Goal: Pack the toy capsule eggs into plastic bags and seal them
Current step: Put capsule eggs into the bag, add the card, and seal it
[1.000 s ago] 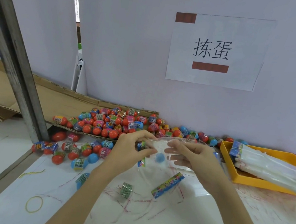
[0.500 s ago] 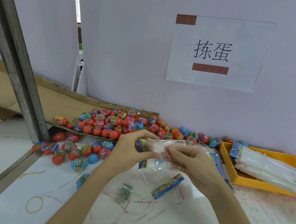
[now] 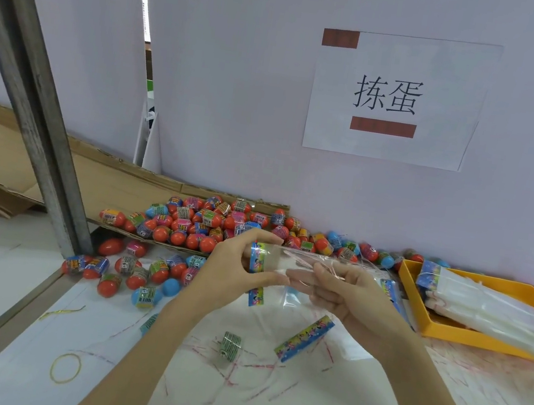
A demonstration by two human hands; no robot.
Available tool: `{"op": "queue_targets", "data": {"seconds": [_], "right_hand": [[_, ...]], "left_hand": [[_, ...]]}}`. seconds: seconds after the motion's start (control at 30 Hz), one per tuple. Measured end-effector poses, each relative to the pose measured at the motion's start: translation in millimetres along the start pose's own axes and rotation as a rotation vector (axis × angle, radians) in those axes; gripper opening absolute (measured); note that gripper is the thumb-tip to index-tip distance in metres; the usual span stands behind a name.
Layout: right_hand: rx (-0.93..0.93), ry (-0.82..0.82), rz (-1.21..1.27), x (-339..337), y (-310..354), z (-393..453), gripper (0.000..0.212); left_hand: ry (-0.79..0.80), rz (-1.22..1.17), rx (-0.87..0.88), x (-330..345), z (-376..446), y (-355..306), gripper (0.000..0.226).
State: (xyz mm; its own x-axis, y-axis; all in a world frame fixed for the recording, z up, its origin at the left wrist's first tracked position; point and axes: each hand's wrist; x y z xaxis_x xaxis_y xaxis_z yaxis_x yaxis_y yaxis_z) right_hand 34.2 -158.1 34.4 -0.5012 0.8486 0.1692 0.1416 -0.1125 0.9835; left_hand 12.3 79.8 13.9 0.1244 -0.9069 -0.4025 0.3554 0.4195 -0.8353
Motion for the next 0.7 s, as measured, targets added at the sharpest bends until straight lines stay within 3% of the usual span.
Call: {"op": "queue_targets", "data": {"seconds": [0.27,0.57,0.7], "right_hand": [[0.015,0.002,-0.107,3.7,-4.9,4.9,0.032],[-0.064,0.021,-0.070,-1.4,-7.9,5.7,0.032],[-0.101,0.008,-0.089,-1.1,-8.6,6.1,0.036]], "left_hand": [[-0.038,0.084,0.068,-1.0,1.6,-0.9,0.060],[-0.035,-0.059,0.062,-3.3,2.7,1.3,0.040],[-0.064,0.048,0.058,-0.8,2.2,3.5,0.043]]}}
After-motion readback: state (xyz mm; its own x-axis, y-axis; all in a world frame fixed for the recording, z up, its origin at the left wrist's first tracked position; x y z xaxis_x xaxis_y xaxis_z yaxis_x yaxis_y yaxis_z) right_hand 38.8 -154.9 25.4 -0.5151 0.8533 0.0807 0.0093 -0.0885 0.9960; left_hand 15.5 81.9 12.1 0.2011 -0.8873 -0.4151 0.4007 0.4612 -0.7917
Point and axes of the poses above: each hand's wrist, its own z-axis towards the middle knuckle, its own x-axis out of the palm, y = z × x
